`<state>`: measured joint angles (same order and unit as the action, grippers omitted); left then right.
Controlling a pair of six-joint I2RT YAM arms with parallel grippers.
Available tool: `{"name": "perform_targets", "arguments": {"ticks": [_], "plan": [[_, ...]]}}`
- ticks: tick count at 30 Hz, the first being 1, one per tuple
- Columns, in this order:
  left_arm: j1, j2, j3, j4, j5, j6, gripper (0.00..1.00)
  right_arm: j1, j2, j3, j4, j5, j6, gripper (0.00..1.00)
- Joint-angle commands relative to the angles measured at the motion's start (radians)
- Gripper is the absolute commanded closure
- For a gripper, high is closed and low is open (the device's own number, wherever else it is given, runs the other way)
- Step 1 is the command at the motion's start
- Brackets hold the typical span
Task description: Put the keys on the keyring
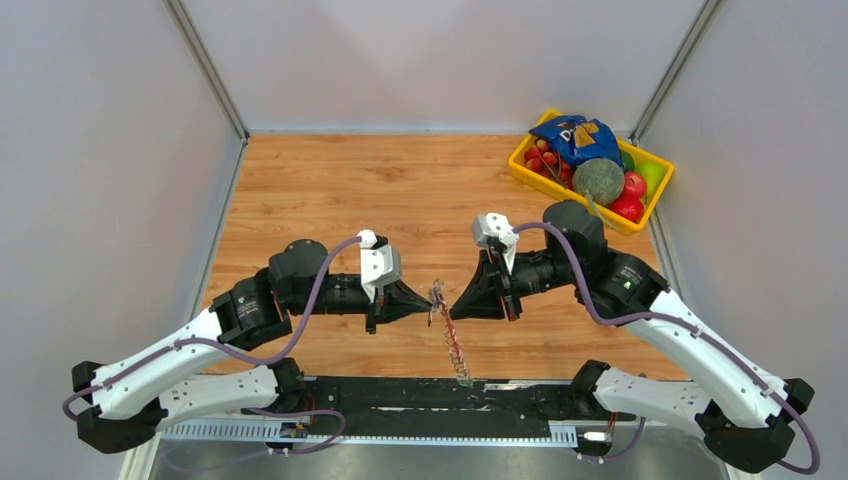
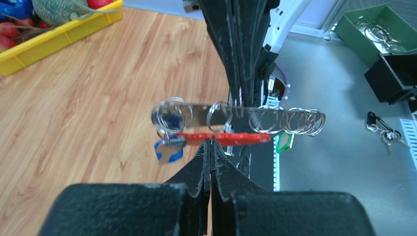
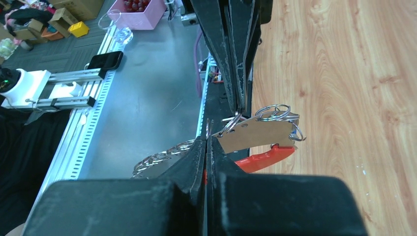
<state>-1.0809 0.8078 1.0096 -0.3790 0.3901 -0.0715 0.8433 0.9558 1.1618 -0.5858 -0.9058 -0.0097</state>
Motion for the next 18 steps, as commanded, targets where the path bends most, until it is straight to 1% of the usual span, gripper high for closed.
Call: {"name": "perform_targets", "arguments": {"ticks": [1, 8, 14, 18], "plan": [[-0.007, -0.021, 0.048, -0.047, -0.037, 0.033, 1.0, 0.006, -0.035, 0.076, 0.025, 0.045, -0.002, 1.0], [-0.007, -0.044, 0.059, -0.048, -0.023, 0.032, 1.0, 0.007, -0.029, 0.067, 0.007, 0.074, -0.01, 1.0], [-0.007, -0.034, 0.065, 0.001, 0.029, 0.01, 1.0, 0.01, -0.009, 0.058, 0.021, 0.078, -0.008, 1.0], [-0.007, -0.023, 0.067, 0.014, 0.037, 0.011, 1.0, 0.018, -0.009, 0.054, 0.026, 0.087, -0.007, 1.0]]}}
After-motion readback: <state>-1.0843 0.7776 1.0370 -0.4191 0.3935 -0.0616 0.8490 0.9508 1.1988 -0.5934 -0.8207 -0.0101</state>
